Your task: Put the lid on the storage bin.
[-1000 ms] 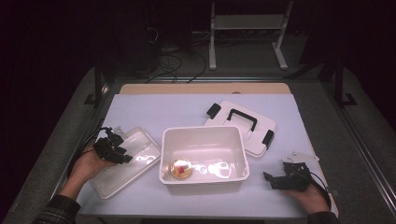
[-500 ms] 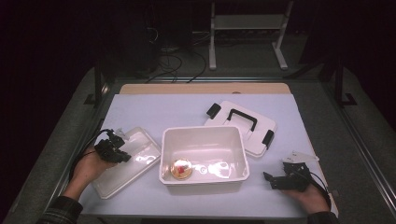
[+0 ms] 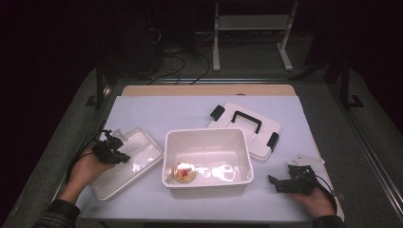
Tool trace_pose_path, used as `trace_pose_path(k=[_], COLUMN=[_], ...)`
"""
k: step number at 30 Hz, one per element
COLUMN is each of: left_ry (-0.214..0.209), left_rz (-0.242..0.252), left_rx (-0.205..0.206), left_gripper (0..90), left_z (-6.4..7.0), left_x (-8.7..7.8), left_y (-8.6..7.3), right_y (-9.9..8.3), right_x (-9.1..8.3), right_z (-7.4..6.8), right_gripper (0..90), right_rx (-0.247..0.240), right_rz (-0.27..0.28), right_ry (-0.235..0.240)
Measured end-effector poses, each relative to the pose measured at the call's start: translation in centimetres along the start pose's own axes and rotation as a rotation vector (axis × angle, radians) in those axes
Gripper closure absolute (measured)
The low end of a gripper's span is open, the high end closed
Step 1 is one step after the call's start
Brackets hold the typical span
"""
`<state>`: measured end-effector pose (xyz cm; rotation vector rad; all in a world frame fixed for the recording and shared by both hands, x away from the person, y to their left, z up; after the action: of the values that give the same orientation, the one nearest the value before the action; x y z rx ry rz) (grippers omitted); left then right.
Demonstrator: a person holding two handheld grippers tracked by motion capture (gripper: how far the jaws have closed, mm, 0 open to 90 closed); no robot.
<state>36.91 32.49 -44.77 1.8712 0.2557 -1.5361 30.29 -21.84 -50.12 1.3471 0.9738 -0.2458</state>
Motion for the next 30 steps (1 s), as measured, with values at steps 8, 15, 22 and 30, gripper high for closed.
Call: trace_pose_path(k=[8, 15, 22, 30], left_ry=[-0.008, -0.001, -0.028, -0.045], left_rz=[0.038, 0.063, 0.116, 0.119], left_rx=[0.000, 0.022, 0.048, 0.127], left_gripper=[88.7, 88.7, 88.7, 88.7], left_z=[-0.7, -1.0, 0.0, 1.6], left_x=[-3.3, -6.3, -8.5, -9.8], left_y=[0.8, 1.8, 3.5, 6.1], right_y=[0.0, 0.0, 0.0, 0.0], right_x=[0.0, 0.0, 0.0, 0.0], right_z=[0.0, 0.0, 0.0, 0.0], right_gripper=[9.4, 9.3, 9.3, 9.3], right_rx=[0.000, 0.000, 0.000, -0.001], right_rz=[0.000, 0.000, 0.000, 0.000], right_ry=[0.000, 0.000, 0.000, -0.001])
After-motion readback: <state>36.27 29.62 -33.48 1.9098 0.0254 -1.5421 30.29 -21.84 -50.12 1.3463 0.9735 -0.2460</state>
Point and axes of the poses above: each handheld gripper's, and its own axes: x roughly forward along the jaws, y roughly out of its top, z roughly to its right, the point moved 6 cm from there along x, roughly forward along the jaws, and after that the axes turned 5 degrees about x, right-handed, at the moved point
